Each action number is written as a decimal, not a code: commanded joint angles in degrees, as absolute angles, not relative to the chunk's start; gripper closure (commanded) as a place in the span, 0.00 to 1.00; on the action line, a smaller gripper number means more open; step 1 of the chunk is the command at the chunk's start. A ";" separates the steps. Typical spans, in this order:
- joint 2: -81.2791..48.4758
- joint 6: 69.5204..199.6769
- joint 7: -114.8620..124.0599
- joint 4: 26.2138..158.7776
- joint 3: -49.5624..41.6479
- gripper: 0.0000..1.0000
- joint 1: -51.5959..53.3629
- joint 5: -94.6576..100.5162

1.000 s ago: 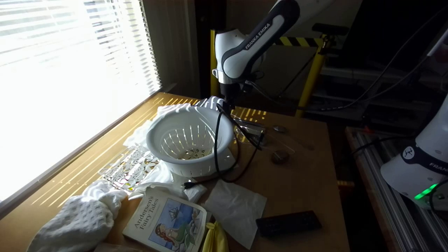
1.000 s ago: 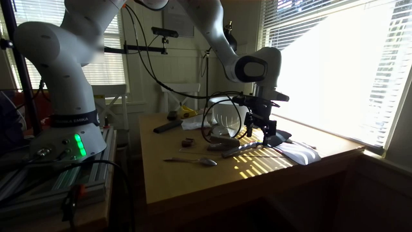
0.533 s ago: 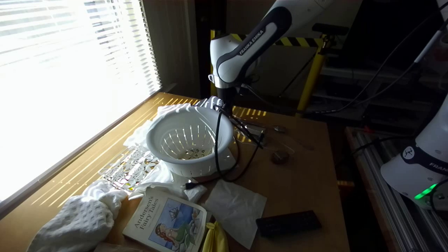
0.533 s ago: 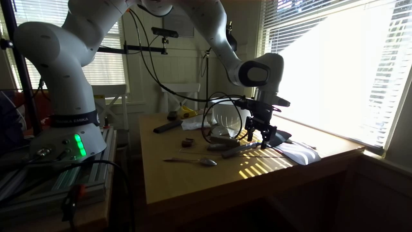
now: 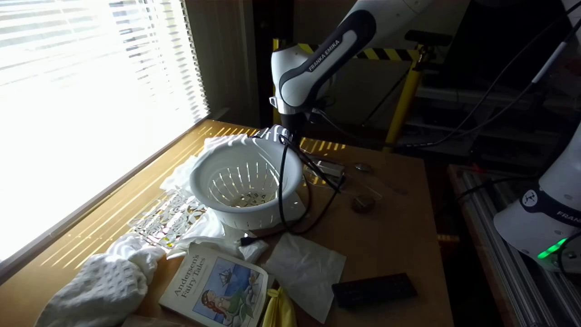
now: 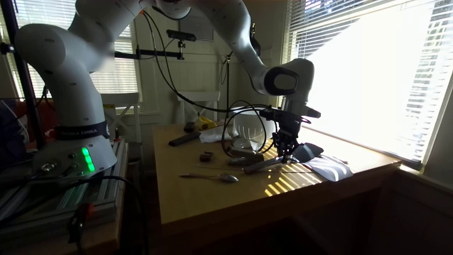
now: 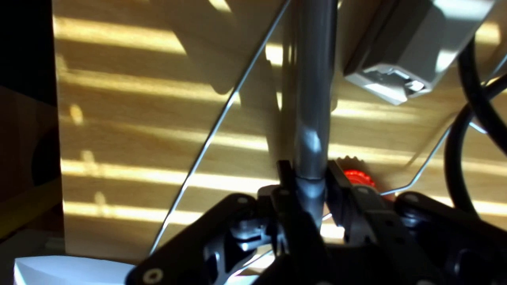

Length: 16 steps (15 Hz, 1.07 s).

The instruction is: Remove the cable from the basket, then put the spatula in the basket

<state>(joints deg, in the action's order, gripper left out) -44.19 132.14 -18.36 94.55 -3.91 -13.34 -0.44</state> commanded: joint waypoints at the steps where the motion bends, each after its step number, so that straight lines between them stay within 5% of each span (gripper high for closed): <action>1: -44.14 129.17 -18.17 92.94 -3.75 0.98 -13.36 0.91; 16: -17.56 155.34 -6.79 114.33 -2.76 0.94 -10.55 -5.21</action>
